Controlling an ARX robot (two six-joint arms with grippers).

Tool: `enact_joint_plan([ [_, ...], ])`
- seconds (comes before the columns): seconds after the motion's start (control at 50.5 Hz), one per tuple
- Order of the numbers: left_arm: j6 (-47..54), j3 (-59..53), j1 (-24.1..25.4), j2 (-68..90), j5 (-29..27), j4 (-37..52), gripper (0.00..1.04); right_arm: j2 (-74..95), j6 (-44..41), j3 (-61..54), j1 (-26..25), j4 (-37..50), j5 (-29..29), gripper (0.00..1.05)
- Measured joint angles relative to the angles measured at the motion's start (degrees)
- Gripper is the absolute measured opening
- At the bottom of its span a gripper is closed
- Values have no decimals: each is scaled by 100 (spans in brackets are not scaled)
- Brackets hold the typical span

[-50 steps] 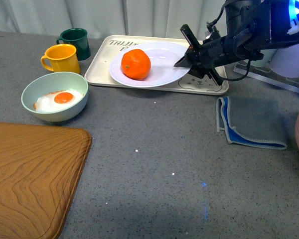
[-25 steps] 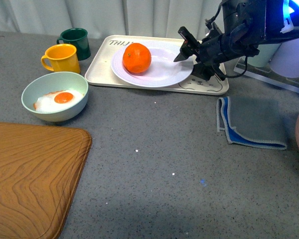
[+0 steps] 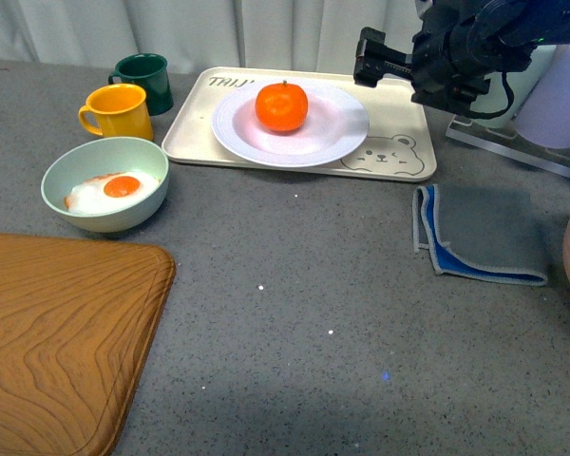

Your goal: Place orange and plate with both arms

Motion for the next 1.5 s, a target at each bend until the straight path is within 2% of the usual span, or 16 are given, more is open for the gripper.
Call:
enact_joint_plan([
  [0.198,0,0,0,0,0,0,98,-896,-704,-1320,7,1106,640,95],
  [0.277,0,0,0,0,2,0,98,-1375,-1178,-2603,28,3620,1926,79],
  [0.356,0,0,0,0,-2,0,98,-1888,-1362,-3790,-42,5195,2037,65],
  [0.475,0,0,0,0,0,0,98,-2636,-1449,-5058,-170,6192,1965,47],
  [0.792,0,0,0,0,0,0,98,-4153,-1528,-7383,-461,6822,1716,1],
  [1.208,0,0,0,0,0,0,98,-6131,-1521,-9084,-697,6537,1480,1],
  [1.287,0,0,0,0,0,0,98,-6474,-1523,-9361,-894,6435,1174,1],
  [1.505,0,0,0,0,0,0,98,-7482,-1523,-9932,-1012,6011,1169,1],
])
